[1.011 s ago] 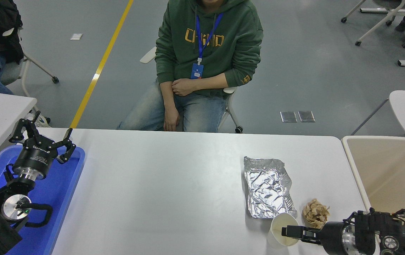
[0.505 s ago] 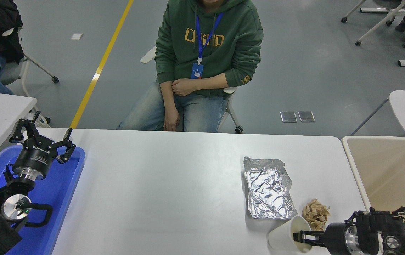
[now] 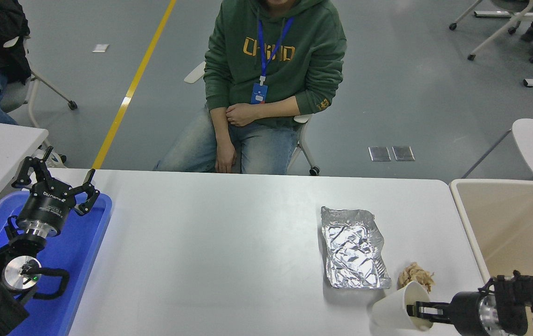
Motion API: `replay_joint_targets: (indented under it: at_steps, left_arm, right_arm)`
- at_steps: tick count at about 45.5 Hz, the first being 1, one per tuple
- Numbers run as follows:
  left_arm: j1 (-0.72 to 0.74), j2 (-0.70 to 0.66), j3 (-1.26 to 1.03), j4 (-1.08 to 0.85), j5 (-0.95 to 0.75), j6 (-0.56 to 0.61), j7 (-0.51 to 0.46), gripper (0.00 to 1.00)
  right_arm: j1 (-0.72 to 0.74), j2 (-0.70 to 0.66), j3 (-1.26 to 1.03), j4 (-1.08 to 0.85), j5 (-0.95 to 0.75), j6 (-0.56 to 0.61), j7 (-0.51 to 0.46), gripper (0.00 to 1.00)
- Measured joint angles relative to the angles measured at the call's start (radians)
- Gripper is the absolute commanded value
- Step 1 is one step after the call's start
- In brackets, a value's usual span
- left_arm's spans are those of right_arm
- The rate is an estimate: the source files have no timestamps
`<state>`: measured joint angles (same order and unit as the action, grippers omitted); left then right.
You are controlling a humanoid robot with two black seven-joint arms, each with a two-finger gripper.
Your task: Clean the table surface
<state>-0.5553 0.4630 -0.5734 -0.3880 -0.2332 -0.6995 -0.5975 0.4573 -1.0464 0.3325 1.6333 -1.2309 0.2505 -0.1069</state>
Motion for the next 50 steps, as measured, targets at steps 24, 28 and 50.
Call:
replay_joint_targets:
  at_steps: [24,28,50]
  left_arm:
    - [0.000,0.000,0.000,0.000,0.000,0.000,0.000,1.00]
    - [0.000,0.000,0.000,0.000,0.000,0.000,0.000,1.00]
    - [0.000,0.000,0.000,0.000,0.000,0.000,0.000,1.00]
  right_arm:
    - [0.005,-0.383,0.231,0.076,0.225,0.199,0.073,0.00]
    - [0.009,-0.439,0.281,0.078,0.261,0.242,0.078,0.00]
    - [0.142,-0.663,0.417,0.076,0.405,0.467,0.086,0.00]
